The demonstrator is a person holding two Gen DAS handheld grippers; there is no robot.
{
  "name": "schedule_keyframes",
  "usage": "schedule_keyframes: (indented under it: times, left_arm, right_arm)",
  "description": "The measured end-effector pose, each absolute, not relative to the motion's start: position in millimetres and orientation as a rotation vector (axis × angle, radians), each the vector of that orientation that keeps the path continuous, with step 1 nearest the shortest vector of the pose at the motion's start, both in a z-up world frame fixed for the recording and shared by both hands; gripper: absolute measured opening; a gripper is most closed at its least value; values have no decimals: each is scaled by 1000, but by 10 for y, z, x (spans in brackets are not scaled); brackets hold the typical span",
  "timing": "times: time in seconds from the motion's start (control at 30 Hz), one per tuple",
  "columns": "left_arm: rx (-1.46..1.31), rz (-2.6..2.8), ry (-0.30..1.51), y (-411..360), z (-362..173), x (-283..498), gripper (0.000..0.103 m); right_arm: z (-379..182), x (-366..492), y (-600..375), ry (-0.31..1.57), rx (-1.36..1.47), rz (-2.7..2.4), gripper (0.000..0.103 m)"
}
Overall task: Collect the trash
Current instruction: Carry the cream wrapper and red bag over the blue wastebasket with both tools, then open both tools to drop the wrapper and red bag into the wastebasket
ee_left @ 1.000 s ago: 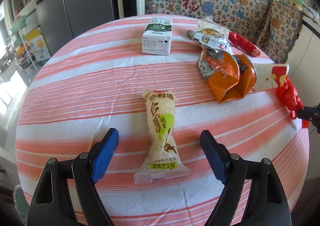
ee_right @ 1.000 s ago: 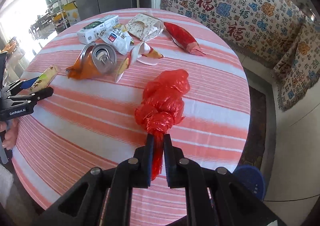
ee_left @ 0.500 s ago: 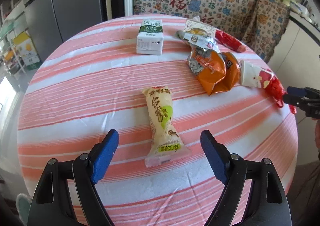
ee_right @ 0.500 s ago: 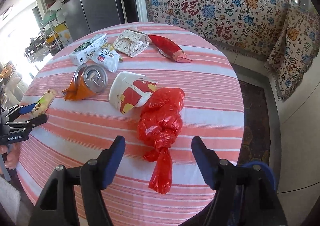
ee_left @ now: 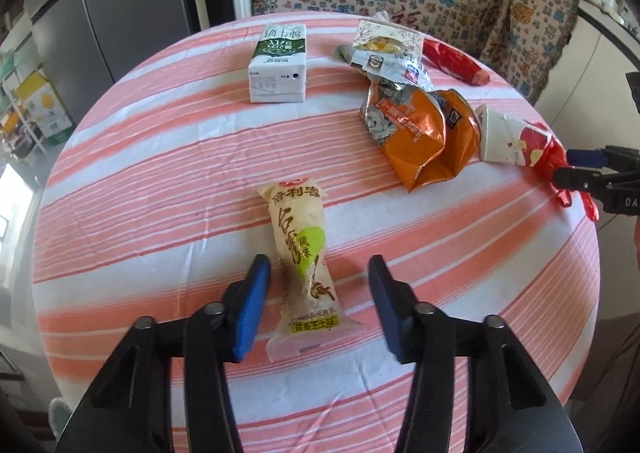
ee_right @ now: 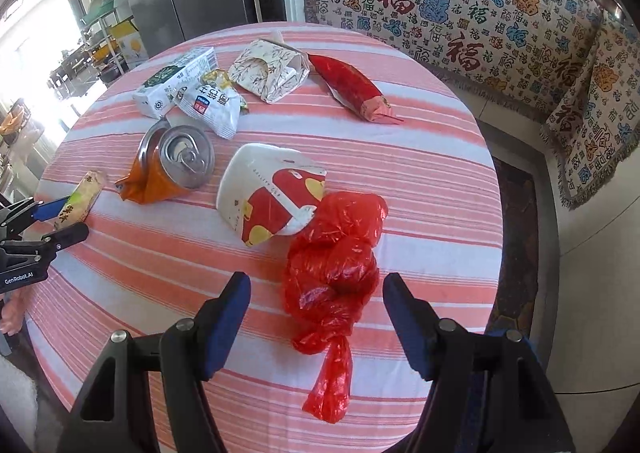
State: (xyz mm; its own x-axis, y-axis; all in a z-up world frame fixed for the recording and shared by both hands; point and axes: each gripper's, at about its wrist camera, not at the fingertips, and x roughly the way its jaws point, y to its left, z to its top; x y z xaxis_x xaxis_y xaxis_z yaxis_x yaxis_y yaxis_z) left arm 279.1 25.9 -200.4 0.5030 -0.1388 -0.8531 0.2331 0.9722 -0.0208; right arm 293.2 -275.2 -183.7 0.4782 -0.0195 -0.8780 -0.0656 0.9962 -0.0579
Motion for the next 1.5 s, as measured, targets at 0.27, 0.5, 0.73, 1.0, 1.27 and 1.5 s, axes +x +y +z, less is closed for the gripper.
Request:
schedule_keyframes:
  times: [0.27,0.5,0.73,1.0,1.27,1.5]
  left_arm:
    - [-15,-203,983,498,-1871,2676,14]
    - [-72,-239,935,457,-1591,2464,14]
    - [-53,-332,898,-26,-1320,2297,14]
    - [0,-522,894,-1068,-1177,2156,14]
    - [61,-709,907,-2517,-1245,2168,14]
    - [83,-812,962,-3533,-1614,2222,14]
  right_arm:
    - [-1743,2772,-2951,1058,-16,-13,42]
    - [-1562,2497,-3175,981,47,-30,42]
    - [-1472,2236,-3474,929,99,-58,42]
    - [-1418,1788,-4253,881,184,-202,42]
    - [-1517,1372,-5098,880,232,-353,42]
    - [-1797,1068,-5631,871,300,-396,42]
